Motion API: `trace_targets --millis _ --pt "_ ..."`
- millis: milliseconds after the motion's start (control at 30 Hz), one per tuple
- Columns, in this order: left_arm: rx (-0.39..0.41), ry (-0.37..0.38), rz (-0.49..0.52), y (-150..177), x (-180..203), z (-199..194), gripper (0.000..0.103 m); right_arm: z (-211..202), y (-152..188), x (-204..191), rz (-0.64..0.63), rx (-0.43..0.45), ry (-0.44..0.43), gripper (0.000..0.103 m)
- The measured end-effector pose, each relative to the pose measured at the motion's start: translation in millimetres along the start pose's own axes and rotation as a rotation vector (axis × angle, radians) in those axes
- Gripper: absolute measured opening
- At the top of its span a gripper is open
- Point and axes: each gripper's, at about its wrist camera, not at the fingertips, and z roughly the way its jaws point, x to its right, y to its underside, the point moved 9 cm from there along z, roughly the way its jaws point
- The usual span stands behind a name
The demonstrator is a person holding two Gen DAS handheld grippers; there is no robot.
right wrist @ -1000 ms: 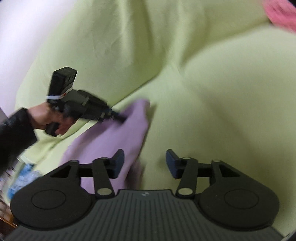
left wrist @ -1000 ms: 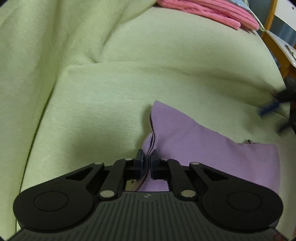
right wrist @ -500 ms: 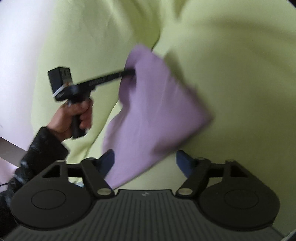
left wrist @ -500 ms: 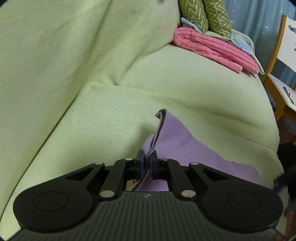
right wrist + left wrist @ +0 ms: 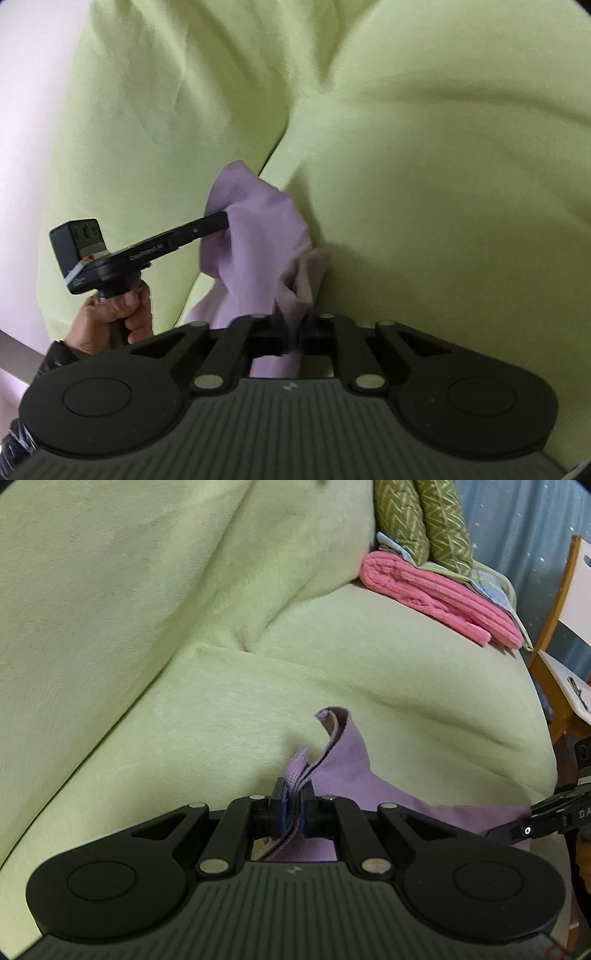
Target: Fold clothes
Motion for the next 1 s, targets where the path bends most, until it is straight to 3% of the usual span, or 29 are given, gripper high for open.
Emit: trace_targets --millis 67,167,333,433,533,700,833,933,1000 --pt "0.029 -0.037 -0.023 -3 -2 -13 0.003 -4 -14 -12 -0.077 0.001 -0.013 0.005" --pt "0.141 -0.095 -0.086 -21 -11 -55 0.003 -9 -52 -48 -0.237 0.014 -0.045 0.005" --pt "0.387 -0.182 -0.174 -59 -12 -167 0.003 -39 -133 -160 -0.626 0.126 -0.107 0.005" --pt "0.506 -0.219 -0.179 -65 12 -232 0.003 -72 -141 -229 -0.898 0.192 -0.14 0.005" --pt "0.578 -0.254 -0.174 -46 49 -273 0.003 -103 -119 -267 -1.11 0.226 -0.153 0.005" --pt "0.653 -0.293 -0.215 34 114 -303 0.003 -138 -47 -262 -1.34 0.171 -0.188 0.005" --pt "0.597 -0.305 -0.272 135 171 -292 0.003 -152 34 -209 -1.409 -0.024 -0.222 0.005" --pt "0.507 -0.281 -0.407 213 203 -268 0.003 -162 98 -161 -1.44 -0.216 -0.242 0.004" --pt "0.456 -0.265 -0.497 246 215 -252 0.003 -165 129 -135 -1.433 -0.332 -0.255 0.004"
